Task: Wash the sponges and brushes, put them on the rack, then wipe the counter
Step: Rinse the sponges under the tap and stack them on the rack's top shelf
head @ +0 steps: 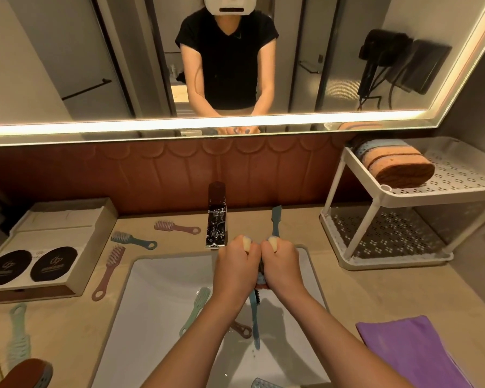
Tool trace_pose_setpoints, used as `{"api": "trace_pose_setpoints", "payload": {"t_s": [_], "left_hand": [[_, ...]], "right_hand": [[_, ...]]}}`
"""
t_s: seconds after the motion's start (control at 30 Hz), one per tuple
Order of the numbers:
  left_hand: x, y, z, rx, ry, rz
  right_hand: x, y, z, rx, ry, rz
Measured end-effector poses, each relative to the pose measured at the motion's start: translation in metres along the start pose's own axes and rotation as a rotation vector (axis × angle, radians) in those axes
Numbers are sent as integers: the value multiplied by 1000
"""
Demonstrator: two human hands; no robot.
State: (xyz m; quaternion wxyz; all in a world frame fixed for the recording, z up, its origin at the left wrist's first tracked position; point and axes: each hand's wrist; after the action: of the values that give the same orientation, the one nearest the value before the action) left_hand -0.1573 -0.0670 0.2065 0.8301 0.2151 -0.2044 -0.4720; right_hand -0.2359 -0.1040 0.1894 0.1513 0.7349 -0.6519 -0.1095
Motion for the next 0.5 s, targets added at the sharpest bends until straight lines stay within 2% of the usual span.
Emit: {"api": "trace_pose_setpoints", "payload": {"t_s": [0.13,0.23,0.37,0.43,0.5], "left_hand": [[6,-1,5,-44,-28,17],[15,2,14,-231,74,8],[19,11,34,-535,294,-291],[22,14,43,-546,264,-417],[25,14,52,-561,213,-470]], "right_hand": [[9,15,-6,36,-13,-35],[20,38,-13,51,-54,-100],[28,78,-26,102,-132,-292],[30,100,-31,186,-170,-373],[33,120,-34,258,-179,-421]]}}
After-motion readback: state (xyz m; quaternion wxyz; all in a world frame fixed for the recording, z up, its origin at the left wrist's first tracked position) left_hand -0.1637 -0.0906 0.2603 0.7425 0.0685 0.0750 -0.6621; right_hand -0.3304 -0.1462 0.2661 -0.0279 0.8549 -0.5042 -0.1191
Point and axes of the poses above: each hand's wrist, its own x-axis towards the middle knuckle, its own y-axis out of the back of the hand, z = x × y, and after that the axes turned 2 degrees about z, right-handed
